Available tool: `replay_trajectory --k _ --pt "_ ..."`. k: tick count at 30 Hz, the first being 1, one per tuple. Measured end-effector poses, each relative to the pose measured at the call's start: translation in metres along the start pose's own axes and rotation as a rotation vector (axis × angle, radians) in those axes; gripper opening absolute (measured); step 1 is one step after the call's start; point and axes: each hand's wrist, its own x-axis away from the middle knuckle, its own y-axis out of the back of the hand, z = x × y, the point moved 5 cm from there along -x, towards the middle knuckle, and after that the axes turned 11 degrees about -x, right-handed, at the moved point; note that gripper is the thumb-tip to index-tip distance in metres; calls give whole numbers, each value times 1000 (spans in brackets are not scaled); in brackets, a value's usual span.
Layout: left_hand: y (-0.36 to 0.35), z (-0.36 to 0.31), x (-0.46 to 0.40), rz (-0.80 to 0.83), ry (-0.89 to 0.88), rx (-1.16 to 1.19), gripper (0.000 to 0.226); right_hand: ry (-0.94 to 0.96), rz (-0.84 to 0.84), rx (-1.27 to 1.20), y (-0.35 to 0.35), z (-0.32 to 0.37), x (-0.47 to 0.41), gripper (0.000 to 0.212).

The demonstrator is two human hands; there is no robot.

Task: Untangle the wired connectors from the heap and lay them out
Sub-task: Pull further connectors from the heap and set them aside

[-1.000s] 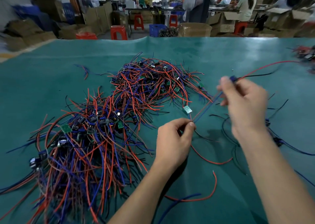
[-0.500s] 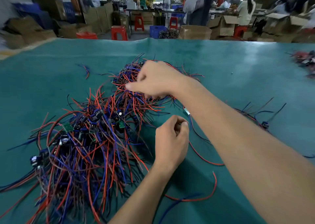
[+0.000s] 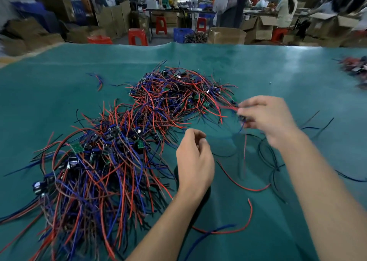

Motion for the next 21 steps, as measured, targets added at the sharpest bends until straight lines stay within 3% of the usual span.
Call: replay_trajectory --k 3,7,9,12,17,21 --pt "-1 2 -1 14 15 -11 11 -107 46 -585 16 12 18 13" --pt "-4 1 0 39 -25 39 17 -218 238 -840 -10 7 48 23" --pt "-5 -1 3 81 -38 82 35 -258 277 -797 -32 -5 62 20" --pt "-8 -2 4 146 -59 68 57 -231 196 -593 -50 -22 72 13" --pt "-14 -3 4 233 -61 71 27 -113 40 -527 -43 -29 70 8" --pt "-14 0 2 235 -51 92 21 14 -5 -328 -37 -30 66 15"
